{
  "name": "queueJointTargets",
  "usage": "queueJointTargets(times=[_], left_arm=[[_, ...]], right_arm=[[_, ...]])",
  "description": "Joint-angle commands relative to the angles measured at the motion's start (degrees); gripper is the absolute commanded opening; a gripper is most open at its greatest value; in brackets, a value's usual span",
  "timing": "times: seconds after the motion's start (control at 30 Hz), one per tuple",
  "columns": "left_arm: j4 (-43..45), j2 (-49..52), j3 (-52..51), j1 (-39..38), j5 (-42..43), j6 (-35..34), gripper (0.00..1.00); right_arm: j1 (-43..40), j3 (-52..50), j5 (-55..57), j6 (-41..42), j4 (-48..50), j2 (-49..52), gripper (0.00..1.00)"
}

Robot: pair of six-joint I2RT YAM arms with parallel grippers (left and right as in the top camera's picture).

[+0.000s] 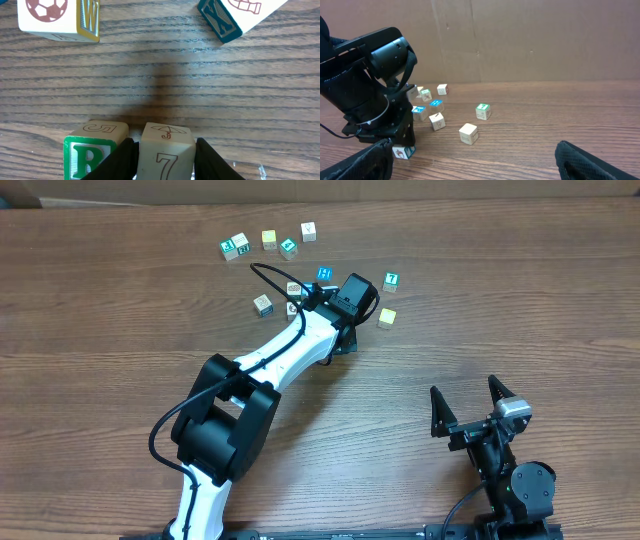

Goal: Form a horizontal line
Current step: 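Lower the 7 block next to the R block and release, then raise the open left gripper and move toward the upper blocks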

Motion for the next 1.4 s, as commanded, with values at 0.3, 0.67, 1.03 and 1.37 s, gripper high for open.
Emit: queueJointTargets(times=[0.3,0.67,1.03,1.37], left_arm=[[5.18,0.57,-0.26,0.57,-3.85,2.67,0.34],[8.61,0.55,0.17,3.48,-4.17,4.61,0.33],[9.49,0.55,0.63,2.95,-1.60,5.64,0.18],[10.27,0.55,0.63,2.69,0.76,5.64,0.04]], right_arm=[[-0.11,-0.59,0.50,-0.22,0.37,-0.22,1.00],[-0.11,-0.59,0.50,-0.22,0.35,-0.22,1.00],[-0.11,-0.59,0.50,-0.22,0.37,-0.22,1.00],[-0.11,-0.59,0.50,-0.22,0.37,-0.22,1.00]])
